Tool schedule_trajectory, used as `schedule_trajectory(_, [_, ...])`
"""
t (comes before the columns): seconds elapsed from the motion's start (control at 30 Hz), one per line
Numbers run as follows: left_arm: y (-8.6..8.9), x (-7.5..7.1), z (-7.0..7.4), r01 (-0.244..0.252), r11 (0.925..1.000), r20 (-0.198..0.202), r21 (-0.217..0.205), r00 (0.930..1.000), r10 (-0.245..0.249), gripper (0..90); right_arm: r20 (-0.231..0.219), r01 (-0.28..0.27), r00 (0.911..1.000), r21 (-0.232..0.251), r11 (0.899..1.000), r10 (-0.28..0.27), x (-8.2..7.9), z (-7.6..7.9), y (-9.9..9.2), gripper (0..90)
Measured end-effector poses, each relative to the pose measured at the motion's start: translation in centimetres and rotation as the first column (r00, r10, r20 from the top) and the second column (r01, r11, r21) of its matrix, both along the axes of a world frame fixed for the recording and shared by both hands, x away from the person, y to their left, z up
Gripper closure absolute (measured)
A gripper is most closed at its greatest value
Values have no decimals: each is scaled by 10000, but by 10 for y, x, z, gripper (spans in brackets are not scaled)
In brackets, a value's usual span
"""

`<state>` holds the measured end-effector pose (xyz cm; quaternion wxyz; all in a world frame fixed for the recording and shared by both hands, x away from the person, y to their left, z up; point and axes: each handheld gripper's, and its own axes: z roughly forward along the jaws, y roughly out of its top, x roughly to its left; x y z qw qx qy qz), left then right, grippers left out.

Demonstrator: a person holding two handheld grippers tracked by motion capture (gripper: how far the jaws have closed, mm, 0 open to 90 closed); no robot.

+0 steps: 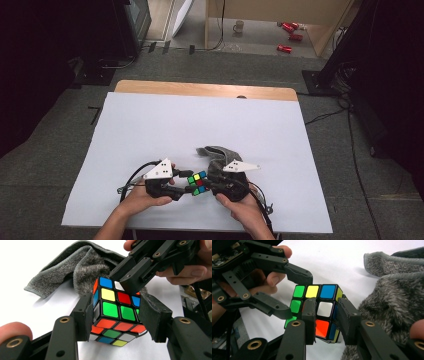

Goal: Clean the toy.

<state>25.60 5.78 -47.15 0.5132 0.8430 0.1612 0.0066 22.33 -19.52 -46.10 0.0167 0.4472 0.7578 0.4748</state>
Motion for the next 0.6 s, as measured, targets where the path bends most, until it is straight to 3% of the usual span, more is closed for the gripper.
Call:
schedule_trajectory(0.13, [0, -2, 0, 143, 9999, 48, 12, 9999, -143, 472, 29, -209, 9998, -75, 9998, 209, -1, 1, -1, 677])
schedule_trajectory(0.43, [1, -3, 0, 413, 9991, 97, -27, 9991, -413, 478, -224, -163, 9996, 187, 9997, 168, 4, 1, -5, 490])
schedule_trajectory(0.6, [2, -3, 0, 428, 9991, 103, -42, 9990, -427, 477, -391, -106, 9992, 166, 9998, 113, 6, -1, -5, 508])
